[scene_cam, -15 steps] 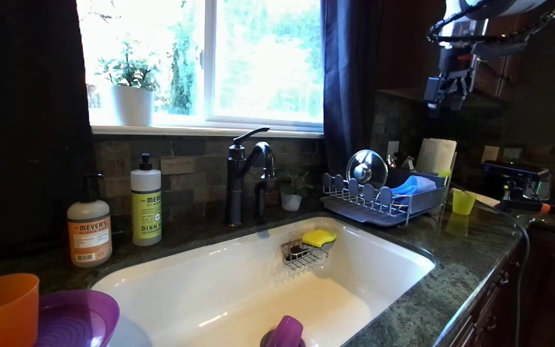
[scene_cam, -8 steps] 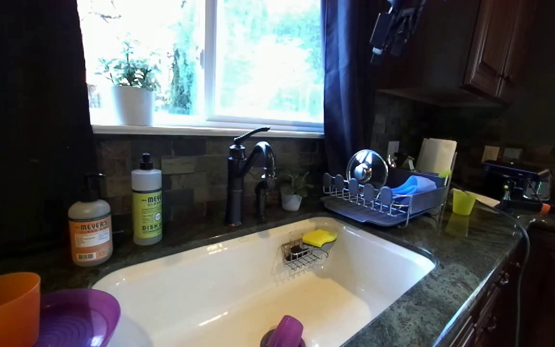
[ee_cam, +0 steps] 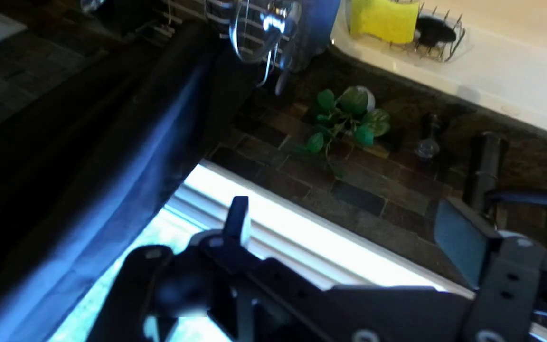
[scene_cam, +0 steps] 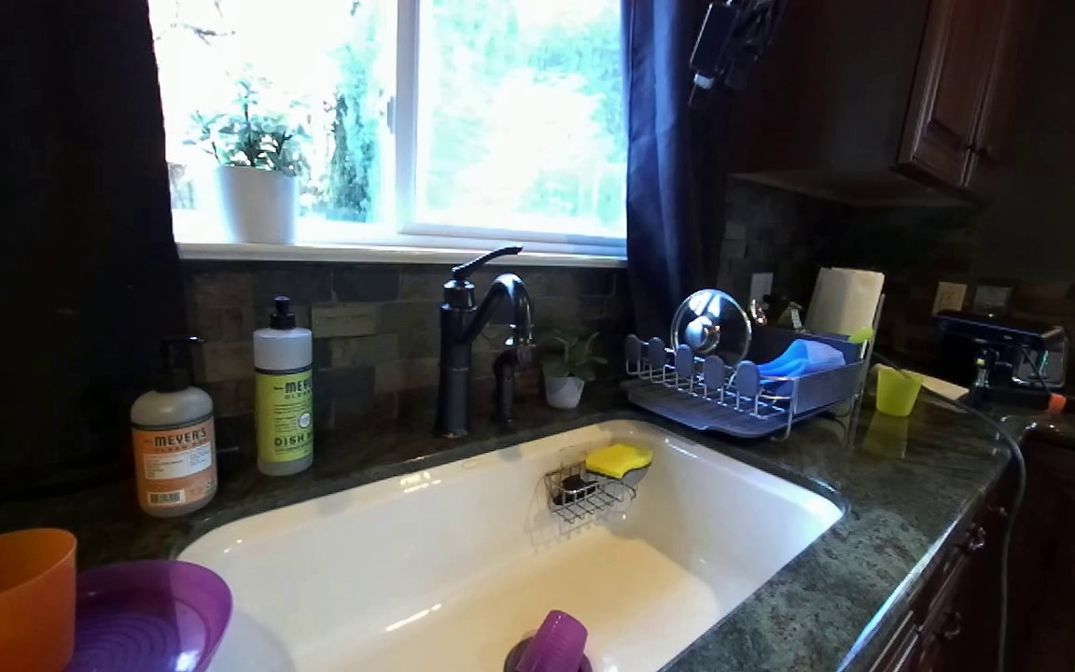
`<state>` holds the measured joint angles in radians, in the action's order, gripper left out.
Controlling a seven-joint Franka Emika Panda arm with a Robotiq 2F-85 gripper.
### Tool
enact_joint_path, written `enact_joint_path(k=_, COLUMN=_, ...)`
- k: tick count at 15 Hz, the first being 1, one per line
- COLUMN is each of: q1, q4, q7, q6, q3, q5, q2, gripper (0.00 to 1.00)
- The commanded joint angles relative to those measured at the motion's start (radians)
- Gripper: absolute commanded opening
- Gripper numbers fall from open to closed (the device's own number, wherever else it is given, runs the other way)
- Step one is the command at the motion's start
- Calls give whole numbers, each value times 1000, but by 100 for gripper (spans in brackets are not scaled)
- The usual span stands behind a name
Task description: Put the orange cup onto the windowsill
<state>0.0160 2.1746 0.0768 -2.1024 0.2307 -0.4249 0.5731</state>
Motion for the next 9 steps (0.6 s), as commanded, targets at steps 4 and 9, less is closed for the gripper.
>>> enact_joint_path(k=4, q1=-52, q4=-194, q7=21, q6=-298, q3=120, q5=-118, q2=-241, gripper=100)
enact_joint_path(k=9, q1=-145, q4=-363, q7=12, q6=-503, q3=186, q5=-85, q2=-523, gripper=100)
